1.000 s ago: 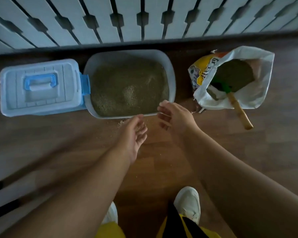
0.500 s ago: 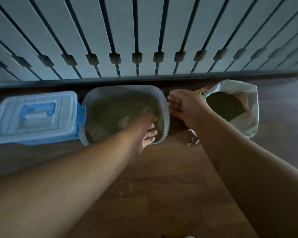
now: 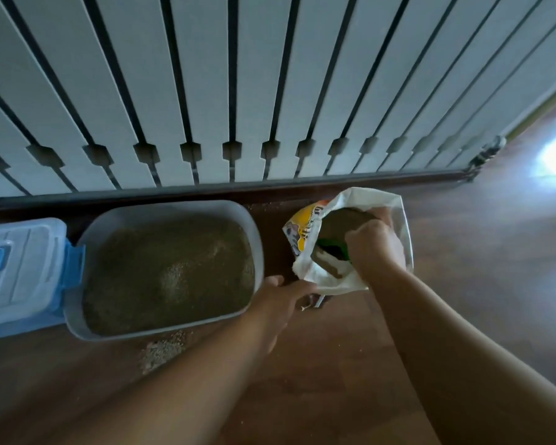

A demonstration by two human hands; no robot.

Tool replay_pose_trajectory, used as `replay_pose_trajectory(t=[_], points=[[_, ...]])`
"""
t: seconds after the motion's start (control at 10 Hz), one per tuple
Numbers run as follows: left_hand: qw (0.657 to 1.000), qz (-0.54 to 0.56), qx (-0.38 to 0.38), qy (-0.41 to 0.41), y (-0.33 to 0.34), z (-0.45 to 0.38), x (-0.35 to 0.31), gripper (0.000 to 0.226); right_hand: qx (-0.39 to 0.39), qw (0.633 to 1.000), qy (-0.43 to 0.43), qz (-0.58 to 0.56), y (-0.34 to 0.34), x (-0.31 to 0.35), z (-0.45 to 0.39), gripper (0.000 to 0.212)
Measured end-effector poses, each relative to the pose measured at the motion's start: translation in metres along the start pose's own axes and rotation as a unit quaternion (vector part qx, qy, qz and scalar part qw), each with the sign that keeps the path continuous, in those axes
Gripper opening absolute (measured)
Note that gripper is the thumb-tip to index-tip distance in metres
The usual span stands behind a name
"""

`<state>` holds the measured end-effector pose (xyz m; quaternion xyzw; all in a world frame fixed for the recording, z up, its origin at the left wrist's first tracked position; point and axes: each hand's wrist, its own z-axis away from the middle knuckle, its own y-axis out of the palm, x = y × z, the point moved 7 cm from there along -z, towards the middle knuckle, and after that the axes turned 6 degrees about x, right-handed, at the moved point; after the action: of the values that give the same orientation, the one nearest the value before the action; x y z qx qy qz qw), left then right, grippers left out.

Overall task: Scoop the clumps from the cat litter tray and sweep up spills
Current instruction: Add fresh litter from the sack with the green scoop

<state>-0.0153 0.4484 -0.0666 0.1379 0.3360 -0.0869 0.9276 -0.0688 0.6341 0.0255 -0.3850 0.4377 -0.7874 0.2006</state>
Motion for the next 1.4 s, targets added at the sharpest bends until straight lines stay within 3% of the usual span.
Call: replay_pose_trajectory(t=[0.1, 0.2, 0.4, 0.5, 0.8, 1.2, 1.3, 1.4], points=[[0.998, 0.055, 0.012, 0.011, 0.013, -0.008, 0.001, 0.050, 0.090, 0.986, 0.038, 0.132, 0.020, -0.027, 0.001, 0.046], [0.998, 0.047, 0.006, 0.033, 0.017, -0.014, -0.002, 0.005, 0.105, 0.976, 0.022, 0.188, 0.030, -0.039, 0.002, 0.042], [0.999, 0.011, -0.001, 0.043, 0.017, -0.027, -0.003, 0.027, 0.067, 0.971, -0.058, 0.221, 0.023, -0.032, -0.002, 0.022], [0.999, -0.026, 0.036, 0.022, 0.025, -0.027, -0.003, 0.026, 0.051, 0.972, -0.076, 0.217, 0.010, -0.025, 0.000, 0.007], [0.993, 0.076, 0.020, 0.090, 0.040, -0.028, -0.038, 0.016, 0.019, 0.980, -0.037, 0.193, -0.021, -0.014, -0.003, 0.014], [0.993, -0.082, 0.027, 0.085, 0.020, -0.029, -0.018, 0.022, 0.117, 0.984, 0.044, 0.125, 0.027, -0.037, -0.027, 0.030], [0.992, -0.102, 0.027, 0.071, 0.016, -0.033, -0.013, 0.030, 0.193, 0.953, 0.030, 0.231, 0.045, -0.029, -0.030, 0.029], [0.992, -0.103, 0.031, 0.063, 0.013, -0.030, -0.009, 0.026, 0.228, 0.953, 0.044, 0.197, 0.054, -0.025, -0.035, 0.026]])
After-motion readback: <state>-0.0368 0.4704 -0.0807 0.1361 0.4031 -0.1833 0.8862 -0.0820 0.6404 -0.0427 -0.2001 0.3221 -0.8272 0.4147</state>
